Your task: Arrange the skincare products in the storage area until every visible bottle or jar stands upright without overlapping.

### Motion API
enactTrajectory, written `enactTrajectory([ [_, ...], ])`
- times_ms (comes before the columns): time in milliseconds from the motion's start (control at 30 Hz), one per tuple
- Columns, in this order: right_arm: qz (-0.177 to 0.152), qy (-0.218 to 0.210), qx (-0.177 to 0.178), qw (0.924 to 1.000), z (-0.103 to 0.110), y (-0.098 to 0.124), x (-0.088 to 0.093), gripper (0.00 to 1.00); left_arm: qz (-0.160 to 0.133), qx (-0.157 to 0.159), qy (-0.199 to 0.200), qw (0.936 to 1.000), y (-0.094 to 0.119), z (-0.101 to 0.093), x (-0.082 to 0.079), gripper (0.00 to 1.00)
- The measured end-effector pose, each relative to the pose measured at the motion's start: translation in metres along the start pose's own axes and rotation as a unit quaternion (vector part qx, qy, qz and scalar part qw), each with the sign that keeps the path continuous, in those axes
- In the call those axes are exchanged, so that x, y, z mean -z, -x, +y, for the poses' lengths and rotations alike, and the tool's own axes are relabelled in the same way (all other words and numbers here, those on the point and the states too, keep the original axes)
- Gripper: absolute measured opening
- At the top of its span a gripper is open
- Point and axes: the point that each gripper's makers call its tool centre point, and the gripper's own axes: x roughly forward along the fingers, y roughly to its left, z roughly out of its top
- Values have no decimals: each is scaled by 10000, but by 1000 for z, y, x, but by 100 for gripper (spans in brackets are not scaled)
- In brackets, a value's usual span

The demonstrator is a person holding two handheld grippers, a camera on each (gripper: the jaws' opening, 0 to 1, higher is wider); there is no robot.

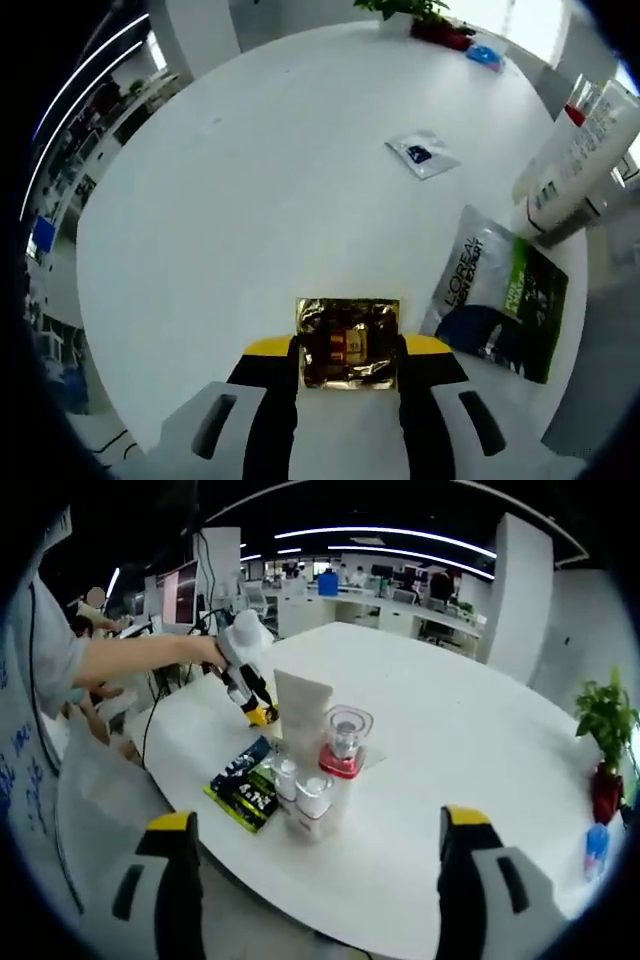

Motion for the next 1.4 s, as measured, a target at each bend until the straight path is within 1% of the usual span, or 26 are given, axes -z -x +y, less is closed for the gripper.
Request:
enactTrajectory([
  [200, -55, 83, -65, 9999, 4, 1, -2, 100, 100, 74, -181, 9998, 3, -4, 8, 36],
  [333, -29, 118, -72, 9999, 5, 2, -2, 100, 125, 110, -269, 9995, 6, -6, 12, 36],
  [467, -114, -34, -99, 9999, 6, 5, -6, 100, 191, 162, -455, 9987, 8, -10, 16, 36],
  [633, -65, -48, -77, 9999, 6, 6, -5, 100, 224, 213, -595, 9977, 9, -16, 19, 36],
  [733, -2, 31, -66, 10000, 6, 7, -3, 100, 302, 248, -707, 9967, 10, -21, 22, 36],
  [833, -11, 24, -89, 10000, 7, 7, -2, 100, 329, 270, -776, 9961, 11, -25, 23, 36],
  [1133, -33, 53, -89, 9999, 7, 10, -3, 100, 552, 432, -1173, 9906, 10, -42, 33, 36],
  [1233, -93, 74, -75, 9999, 7, 11, -5, 100, 547, 515, -1275, 9890, 11, -47, 33, 36],
  [1300, -134, 48, -89, 9999, 8, 11, -6, 100, 596, 552, -1341, 9876, 12, -50, 35, 36],
  [1400, -107, 73, -82, 9999, 8, 11, -5, 100, 607, 584, -1387, 9867, 12, -52, 36, 36],
])
